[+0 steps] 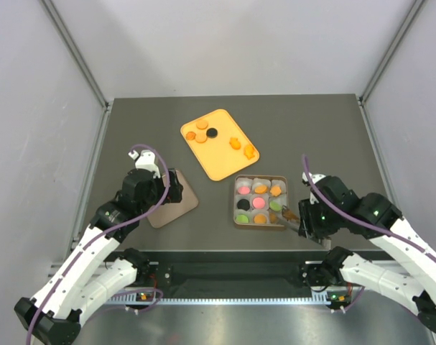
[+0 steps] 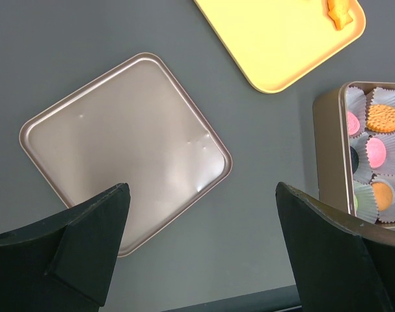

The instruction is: Pack the cookies

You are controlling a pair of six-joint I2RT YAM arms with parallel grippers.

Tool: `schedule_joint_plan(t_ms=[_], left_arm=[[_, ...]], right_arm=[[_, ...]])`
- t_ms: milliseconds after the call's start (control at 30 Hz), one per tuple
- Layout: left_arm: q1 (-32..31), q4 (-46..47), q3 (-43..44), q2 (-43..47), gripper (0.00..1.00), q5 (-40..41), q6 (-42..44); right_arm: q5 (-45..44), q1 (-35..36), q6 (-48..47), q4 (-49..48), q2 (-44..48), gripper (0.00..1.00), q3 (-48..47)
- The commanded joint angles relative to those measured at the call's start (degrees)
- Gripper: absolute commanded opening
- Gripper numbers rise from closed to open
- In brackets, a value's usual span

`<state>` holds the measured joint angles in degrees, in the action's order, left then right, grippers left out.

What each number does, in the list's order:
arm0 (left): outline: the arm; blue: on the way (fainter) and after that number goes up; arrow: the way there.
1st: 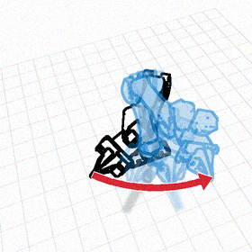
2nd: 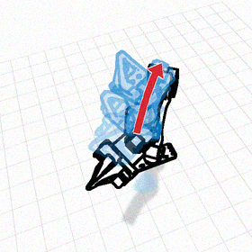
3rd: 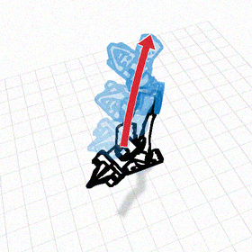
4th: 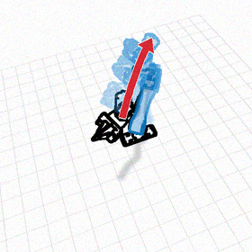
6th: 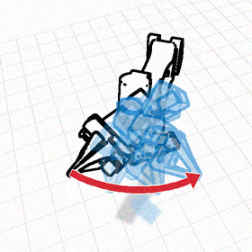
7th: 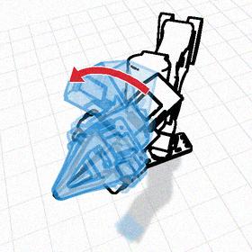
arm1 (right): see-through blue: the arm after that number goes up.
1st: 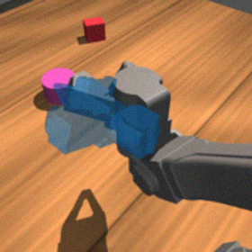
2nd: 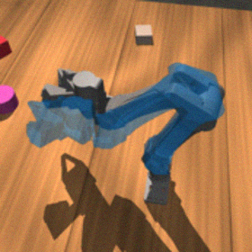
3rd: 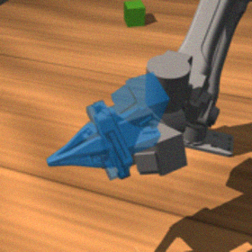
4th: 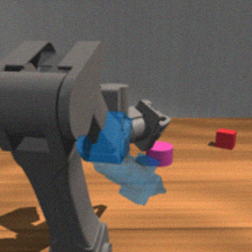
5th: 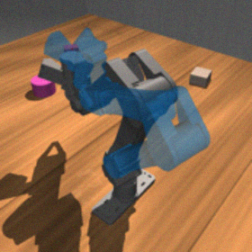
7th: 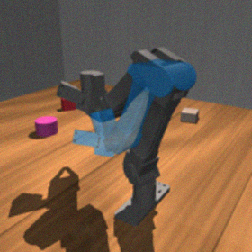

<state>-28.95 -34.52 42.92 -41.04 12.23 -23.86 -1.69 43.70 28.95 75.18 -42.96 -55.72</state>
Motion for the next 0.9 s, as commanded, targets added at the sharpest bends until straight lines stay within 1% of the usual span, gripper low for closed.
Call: schedule_joint_plan(t_ms=[0, 167, 267, 333, 433, 500, 533, 567, 633, 667, 700, 733, 767, 867], left_arm=[[-0.2, 1.2, 0.0, -0.1, 0.99, -0.3, 0.5], [-0.2, 1.2, 0.0, -0.2, 0.99, -0.4, 0.5], [-0.2, 1.3, 0.0, -0.2, 0.99, -0.5, 0.5], [-0.2, 1.4, 0.0, -0.3, 0.99, -0.5, 0.5], [-0.2, 1.4, 0.1, -1.1, 0.99, -1.2, 0.6], [-0.2, 1.6, 0.0, -1.4, 0.99, -1.5, 0.7], [-0.2, 1.7, 0.0, -1.8, 0.98, -1.9, 0.7], [-0.2, 1.6, 0.0, -1.9, 0.99, -1.9, 0.7], [-0.2, 1.7, 0.0, -2.2, 0.99, -2.3, 0.8], [-0.2, 1.7, 0.0, -2.3, 0.99, -2.4, 0.8], [-0.2, 1.7, 0.0, -2.6, 0.98, -2.5, 0.8], [-0.2, 1.8, 0.0, -2.7, 0.98, -2.6, 0.8], [-0.2, 1.7, 0.1, -2.8, 0.98, -2.6, 0.8], [-0.2, 1.7, 0.1, -2.7, 0.98, -2.0, 0.7]], right_arm=[[-1.6, 0.1, -1.2, 1.7, -1.2, 0.43, -5.1], [-2.2, 0.0, -2.3, 2.1, -3.9, 0.44, -11.1], [-3.8, 0.0, -2.6, 1.1, -6.9, 0.44, -13.3], [-5.2, -0.3, -3.4, -1.6, -8.4, 0.45, -14.8], [-7.2, -2.9, -6.6, -7.2, -12.7, 0.46, -17.6], [-6.7, -8.7, -8.5, -11.9, -15.7, 0.47, -18.7], [-4.9, -11.2, -10.0, -16.8, -16.5, 0.46, -19.2], [-4.1, -15.9, -10.6, -19.3, -18.5, 0.46, -19.2], [-5.8, -19.4, -11.5, -26.2, -20.7, 0.45, -19.2], [-6.7, -22.3, -11.8, -28.0, -23.5, 0.45, -19.2], [-8.4, -23.7, -12.0, -30.2, -25.0, 0.45, -19.2], [-8.8, -25.0, -12.3, -35.2, -26.1, 0.45, -18.0], [-9.0, -27.7, -12.3, -38.1, -28.6, 0.45, -17.4], [-10.4, -32.2, -12.6, -47.6, -34.1, 0.45, -14.7]])
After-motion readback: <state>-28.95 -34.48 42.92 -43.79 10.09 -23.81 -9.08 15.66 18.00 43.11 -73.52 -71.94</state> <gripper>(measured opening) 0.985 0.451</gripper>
